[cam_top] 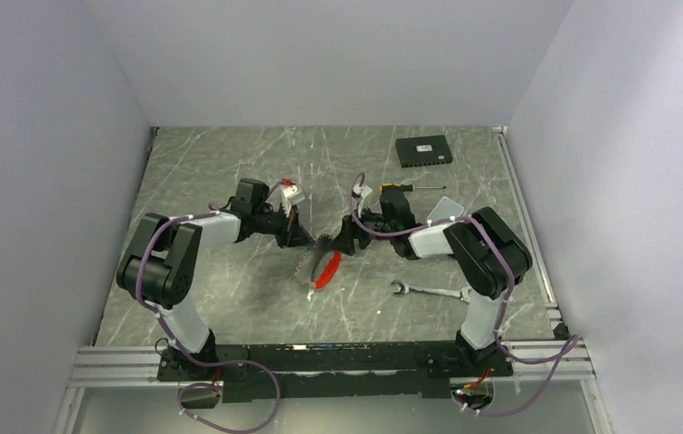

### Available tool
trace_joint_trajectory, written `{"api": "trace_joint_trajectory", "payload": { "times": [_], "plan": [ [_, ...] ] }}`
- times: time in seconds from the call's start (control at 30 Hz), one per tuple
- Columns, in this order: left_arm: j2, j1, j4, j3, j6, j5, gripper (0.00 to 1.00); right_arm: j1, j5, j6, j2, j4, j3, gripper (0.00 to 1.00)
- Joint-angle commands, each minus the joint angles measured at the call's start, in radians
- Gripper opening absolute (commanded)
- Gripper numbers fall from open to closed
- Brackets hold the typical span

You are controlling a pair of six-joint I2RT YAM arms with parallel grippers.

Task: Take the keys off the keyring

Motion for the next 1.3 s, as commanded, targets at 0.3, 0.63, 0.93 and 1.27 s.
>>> {"api": "trace_joint_trajectory", "payload": {
  "times": [0.3,0.63,0.93,1.27],
  "plan": [
    [-0.05,-0.001,0.056,0.007,-0.125,0.002,0.0,0.084,0.164,-0.094,0.076,-0.128,0.075,0.65],
    [-0.077,0.037,-0.015,0.005,-0.069,0.03,0.0,0.124,0.199,-0.302,0.095,-0.249,0.095,0.52],
    [-0.099,0.034,-0.251,0.085,0.185,-0.028,0.0,0.135,0.269,-0.387,0.144,-0.346,0.135,0.4],
    [-0.118,0.029,-0.453,0.121,0.458,-0.141,0.0,0.117,0.252,-0.396,0.139,-0.374,0.138,0.38]
  ]
}}
